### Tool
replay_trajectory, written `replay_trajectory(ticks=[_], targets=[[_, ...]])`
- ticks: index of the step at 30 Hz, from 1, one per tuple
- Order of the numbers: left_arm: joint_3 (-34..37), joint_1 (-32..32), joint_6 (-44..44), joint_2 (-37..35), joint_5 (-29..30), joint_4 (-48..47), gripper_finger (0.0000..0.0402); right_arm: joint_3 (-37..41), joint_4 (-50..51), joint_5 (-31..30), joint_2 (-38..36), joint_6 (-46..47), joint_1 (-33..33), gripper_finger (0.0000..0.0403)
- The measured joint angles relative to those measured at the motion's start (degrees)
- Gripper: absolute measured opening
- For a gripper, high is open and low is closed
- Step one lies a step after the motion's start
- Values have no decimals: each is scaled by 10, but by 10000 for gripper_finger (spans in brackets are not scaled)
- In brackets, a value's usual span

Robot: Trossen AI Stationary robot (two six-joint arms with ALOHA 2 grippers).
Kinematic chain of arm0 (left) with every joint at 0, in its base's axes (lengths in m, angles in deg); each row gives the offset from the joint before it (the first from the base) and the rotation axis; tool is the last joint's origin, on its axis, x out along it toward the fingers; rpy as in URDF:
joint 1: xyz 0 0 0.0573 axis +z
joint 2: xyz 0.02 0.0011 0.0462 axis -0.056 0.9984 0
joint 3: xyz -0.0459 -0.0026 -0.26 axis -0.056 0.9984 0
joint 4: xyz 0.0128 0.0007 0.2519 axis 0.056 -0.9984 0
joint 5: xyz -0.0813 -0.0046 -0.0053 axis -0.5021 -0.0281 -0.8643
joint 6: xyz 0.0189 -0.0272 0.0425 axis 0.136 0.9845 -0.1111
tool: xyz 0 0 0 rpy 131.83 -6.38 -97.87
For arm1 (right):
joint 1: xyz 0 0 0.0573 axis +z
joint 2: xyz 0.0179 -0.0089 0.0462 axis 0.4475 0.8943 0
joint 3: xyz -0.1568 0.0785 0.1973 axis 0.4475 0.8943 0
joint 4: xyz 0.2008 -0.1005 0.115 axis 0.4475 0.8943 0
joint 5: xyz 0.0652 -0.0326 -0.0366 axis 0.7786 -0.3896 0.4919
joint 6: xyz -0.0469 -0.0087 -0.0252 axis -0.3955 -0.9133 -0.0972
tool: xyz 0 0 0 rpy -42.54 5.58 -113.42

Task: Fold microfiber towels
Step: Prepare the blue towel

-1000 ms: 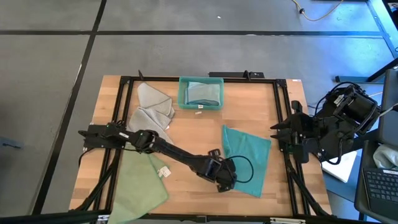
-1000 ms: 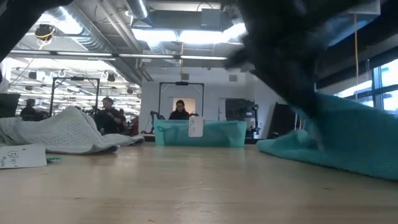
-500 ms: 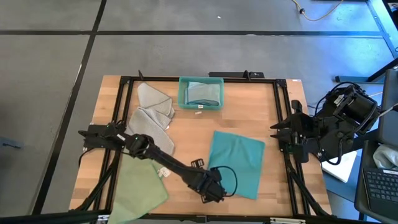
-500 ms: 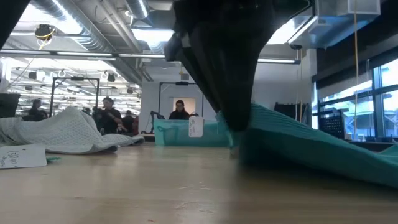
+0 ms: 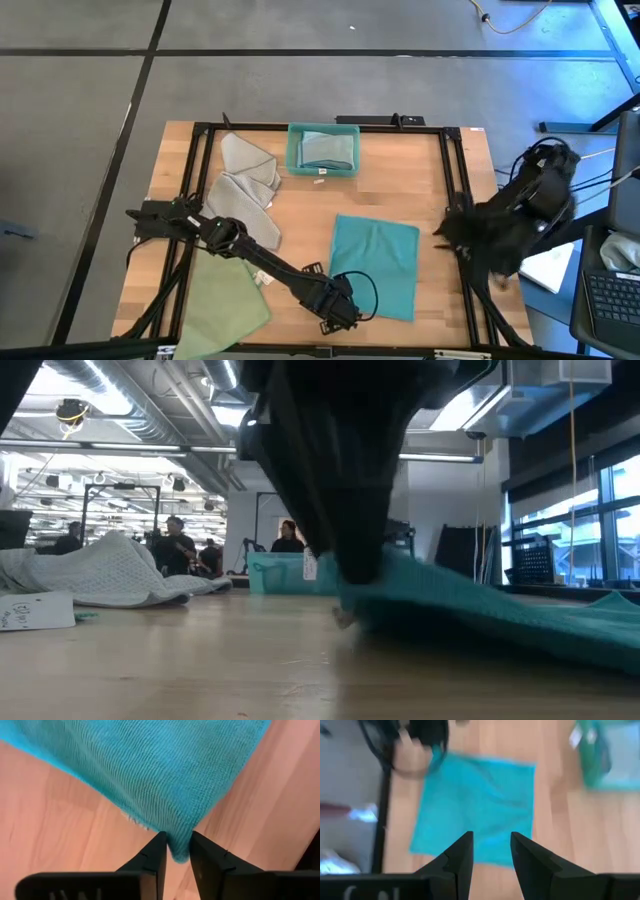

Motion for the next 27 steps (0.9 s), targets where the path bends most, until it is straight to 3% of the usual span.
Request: replay_trajectory(ticks=[4,11,16,22,27], targets=[[0,0,16,0,-29,-13,81,134,-119,51,-15,23,13,133],[-7,-9,18,-2,-54,-27,79,350,-453,149,-30,28,26,133],[-24,-11,0,-13,-50,-51,79,454,-589,158,-29,40,26,133],[-24,1,-3,-60,36,-128,78,553,-694,146,-13,56,17,133],[-24,24,25,-91,139,-120,78,614,-763,143,21,61,9,133]])
